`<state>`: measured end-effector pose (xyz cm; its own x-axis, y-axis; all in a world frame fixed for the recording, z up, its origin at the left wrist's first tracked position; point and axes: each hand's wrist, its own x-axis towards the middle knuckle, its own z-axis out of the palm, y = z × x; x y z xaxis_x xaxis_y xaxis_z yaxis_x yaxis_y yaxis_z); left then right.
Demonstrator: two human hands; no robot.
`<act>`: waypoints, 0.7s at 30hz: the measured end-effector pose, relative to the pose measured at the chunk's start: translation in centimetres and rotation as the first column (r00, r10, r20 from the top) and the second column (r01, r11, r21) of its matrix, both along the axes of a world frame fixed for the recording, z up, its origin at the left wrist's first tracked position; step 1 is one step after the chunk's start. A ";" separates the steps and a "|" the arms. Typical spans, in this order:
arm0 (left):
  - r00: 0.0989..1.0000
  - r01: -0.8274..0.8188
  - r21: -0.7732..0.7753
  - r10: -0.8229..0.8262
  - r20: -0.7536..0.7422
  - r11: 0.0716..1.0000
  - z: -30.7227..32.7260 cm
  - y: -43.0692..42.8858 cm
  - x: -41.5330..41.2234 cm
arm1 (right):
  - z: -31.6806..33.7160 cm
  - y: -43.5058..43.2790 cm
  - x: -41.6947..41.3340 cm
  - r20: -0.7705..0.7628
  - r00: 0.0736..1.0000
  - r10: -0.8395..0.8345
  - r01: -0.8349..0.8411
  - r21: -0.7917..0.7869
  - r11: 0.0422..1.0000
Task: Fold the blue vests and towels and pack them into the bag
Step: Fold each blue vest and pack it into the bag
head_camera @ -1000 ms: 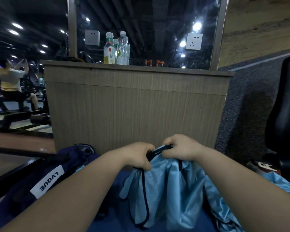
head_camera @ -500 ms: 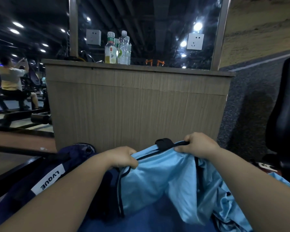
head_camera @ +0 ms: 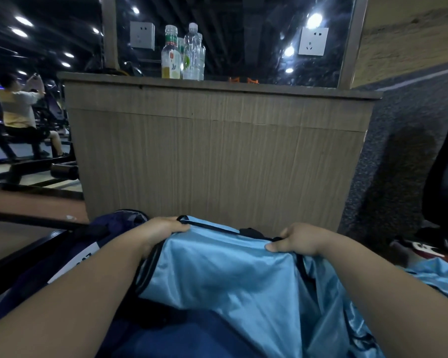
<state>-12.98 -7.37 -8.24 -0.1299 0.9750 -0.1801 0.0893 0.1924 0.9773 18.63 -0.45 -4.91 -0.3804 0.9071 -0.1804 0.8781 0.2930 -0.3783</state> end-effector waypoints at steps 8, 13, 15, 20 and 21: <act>0.854 -0.190 -0.168 0.079 -0.514 0.967 -5.1 4.1 -5.7 | -8.3 4.1 -3.5 -0.097 0.995 -0.008 0.016 0.084 0.996; 0.469 -0.334 -0.024 0.144 -0.871 0.942 -8.3 6.3 -8.1 | -11.9 6.8 -1.7 -0.385 0.901 -0.201 0.310 0.247 0.918; 0.406 -0.474 0.122 0.339 -0.849 0.872 -9.4 8.3 -9.6 | -12.3 7.7 0.3 -0.521 0.817 -0.249 0.432 0.264 0.863; 0.133 -0.488 0.128 0.218 -0.967 0.863 -10.2 8.8 -8.5 | -12.5 8.2 5.3 -0.578 0.688 -0.439 0.615 0.143 0.775; 0.048 -0.495 0.109 0.152 -0.987 0.862 -10.3 8.3 -7.2 | -13.0 8.3 6.0 -0.511 0.710 -0.484 0.604 0.087 0.793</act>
<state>-20.21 0.98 -18.52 -0.6452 0.7337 0.2131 0.7568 0.6520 0.0464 24.60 7.82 -17.87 0.2119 0.9700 0.1193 0.6628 -0.0529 -0.7470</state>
